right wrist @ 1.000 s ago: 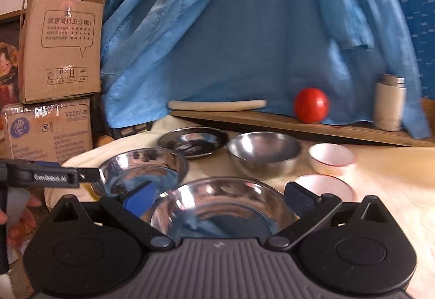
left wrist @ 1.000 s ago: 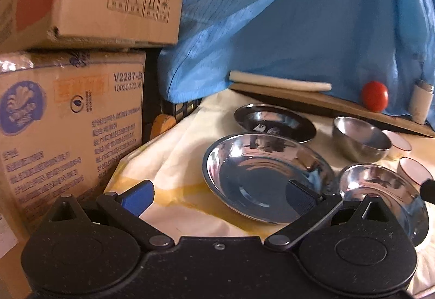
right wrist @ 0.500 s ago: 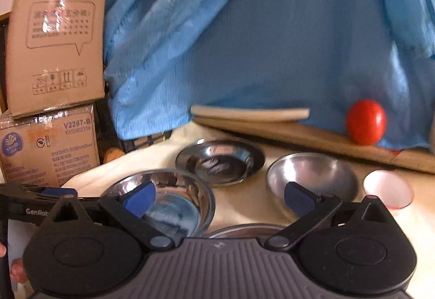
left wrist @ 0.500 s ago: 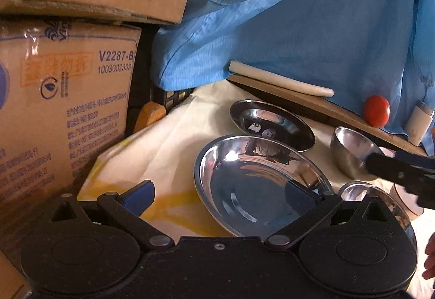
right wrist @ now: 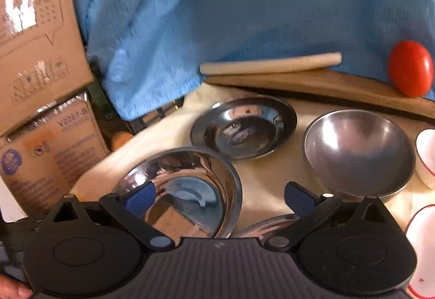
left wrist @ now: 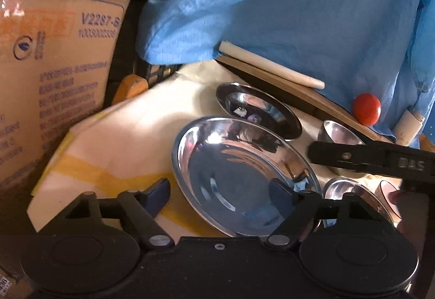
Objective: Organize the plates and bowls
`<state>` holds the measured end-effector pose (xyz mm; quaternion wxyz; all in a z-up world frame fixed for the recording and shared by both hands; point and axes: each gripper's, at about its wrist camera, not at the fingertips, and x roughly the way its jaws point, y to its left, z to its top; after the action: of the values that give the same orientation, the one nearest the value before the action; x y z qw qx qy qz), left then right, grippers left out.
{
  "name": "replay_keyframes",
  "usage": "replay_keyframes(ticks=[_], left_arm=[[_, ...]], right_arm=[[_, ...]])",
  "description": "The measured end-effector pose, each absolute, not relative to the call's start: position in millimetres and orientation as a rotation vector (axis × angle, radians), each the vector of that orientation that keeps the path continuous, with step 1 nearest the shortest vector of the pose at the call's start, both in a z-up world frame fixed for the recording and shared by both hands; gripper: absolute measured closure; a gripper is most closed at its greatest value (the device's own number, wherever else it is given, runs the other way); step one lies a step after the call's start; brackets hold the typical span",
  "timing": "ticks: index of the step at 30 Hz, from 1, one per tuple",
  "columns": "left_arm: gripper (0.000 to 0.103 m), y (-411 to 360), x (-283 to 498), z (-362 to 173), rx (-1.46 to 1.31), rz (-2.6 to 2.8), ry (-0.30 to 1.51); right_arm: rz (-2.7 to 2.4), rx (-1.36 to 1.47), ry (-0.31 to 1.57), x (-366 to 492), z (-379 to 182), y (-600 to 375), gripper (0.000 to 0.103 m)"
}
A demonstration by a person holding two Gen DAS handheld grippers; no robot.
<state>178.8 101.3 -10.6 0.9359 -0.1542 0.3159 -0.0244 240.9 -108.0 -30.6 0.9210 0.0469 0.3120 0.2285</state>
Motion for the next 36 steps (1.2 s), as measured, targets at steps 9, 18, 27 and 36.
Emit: replay_keyframes(ticks=[9, 18, 27, 36], left_arm=[[0.044, 109.8, 177.8, -13.3, -0.36, -0.01, 0.644], [0.072, 119.1, 176.1, -17.7, -0.422, 0.017, 0.62], [0.084, 124.5, 170.6, -15.6, -0.487, 0.076, 0.578], [0.084, 105.2, 159.5, 5.8, -0.43, 0.07, 0.498]], right_arm=[[0.44, 0.045, 0.668, 252.3, -39.4, -85.7, 0.009], [0.454, 0.132, 0.744, 261.9, -48.9, -85.2, 0.022], [0.414, 0.201, 0.732, 254.5, -48.2, -87.6, 0.05], [0.366, 0.22, 0.612, 222.1, -28.5, -106.1, 0.061]])
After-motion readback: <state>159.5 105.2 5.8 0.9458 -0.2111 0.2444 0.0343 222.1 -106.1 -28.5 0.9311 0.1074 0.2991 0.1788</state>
